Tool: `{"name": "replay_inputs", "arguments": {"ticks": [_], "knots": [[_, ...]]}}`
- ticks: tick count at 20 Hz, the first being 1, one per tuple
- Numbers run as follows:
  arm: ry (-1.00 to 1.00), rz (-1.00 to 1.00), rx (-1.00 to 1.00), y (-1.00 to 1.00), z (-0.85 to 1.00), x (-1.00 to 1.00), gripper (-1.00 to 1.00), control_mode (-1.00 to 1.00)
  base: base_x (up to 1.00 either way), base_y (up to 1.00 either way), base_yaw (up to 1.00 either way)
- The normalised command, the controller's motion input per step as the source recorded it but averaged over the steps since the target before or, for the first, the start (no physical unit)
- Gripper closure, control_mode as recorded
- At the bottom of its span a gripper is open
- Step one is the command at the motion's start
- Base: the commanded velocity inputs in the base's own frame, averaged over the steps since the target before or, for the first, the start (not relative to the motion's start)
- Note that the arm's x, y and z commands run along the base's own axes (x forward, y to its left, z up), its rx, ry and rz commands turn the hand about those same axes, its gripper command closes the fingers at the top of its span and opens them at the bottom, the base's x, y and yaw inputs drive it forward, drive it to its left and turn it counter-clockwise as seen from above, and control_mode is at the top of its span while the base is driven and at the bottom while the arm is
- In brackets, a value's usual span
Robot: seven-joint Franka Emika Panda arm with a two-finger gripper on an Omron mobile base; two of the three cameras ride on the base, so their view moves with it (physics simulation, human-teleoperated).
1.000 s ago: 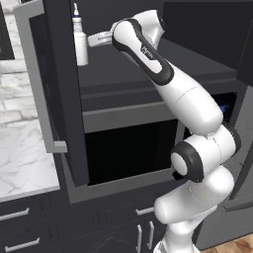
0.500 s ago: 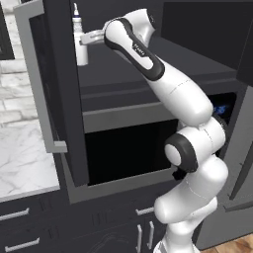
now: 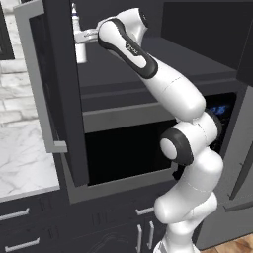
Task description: Move the cutting board and knife to the sink. Then move spray from the cabinet to the counter.
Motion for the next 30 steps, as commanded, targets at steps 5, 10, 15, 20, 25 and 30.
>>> {"name": "replay_inputs", "arguments": {"ticks": [5, 10, 15, 20, 25, 30], "knots": [[0.00, 0.00, 0.00, 0.13, 0.00, 0.02, -1.00, -1.00, 0.00, 0.00, 0.00], [0.00, 0.00, 0.00, 0.18, 0.00, 0.00, -1.00, -1.00, 0.00, 0.00, 0.00], [0.00, 0.00, 0.02, 0.25, 0.00, 0.00, 1.00, -1.00, 0.00, 0.00, 0.00], [0.00, 0.00, 0.00, 0.00, 0.00, 0.00, 1.00, -1.00, 0.00, 0.00, 0.00], [0.00, 0.00, 0.00, 0.00, 0.00, 0.00, 1.00, -1.00, 0.00, 0.00, 0.00], [0.00, 0.00, 0.00, 0.00, 0.00, 0.00, 1.00, -1.00, 0.00, 0.00, 0.00]]}}
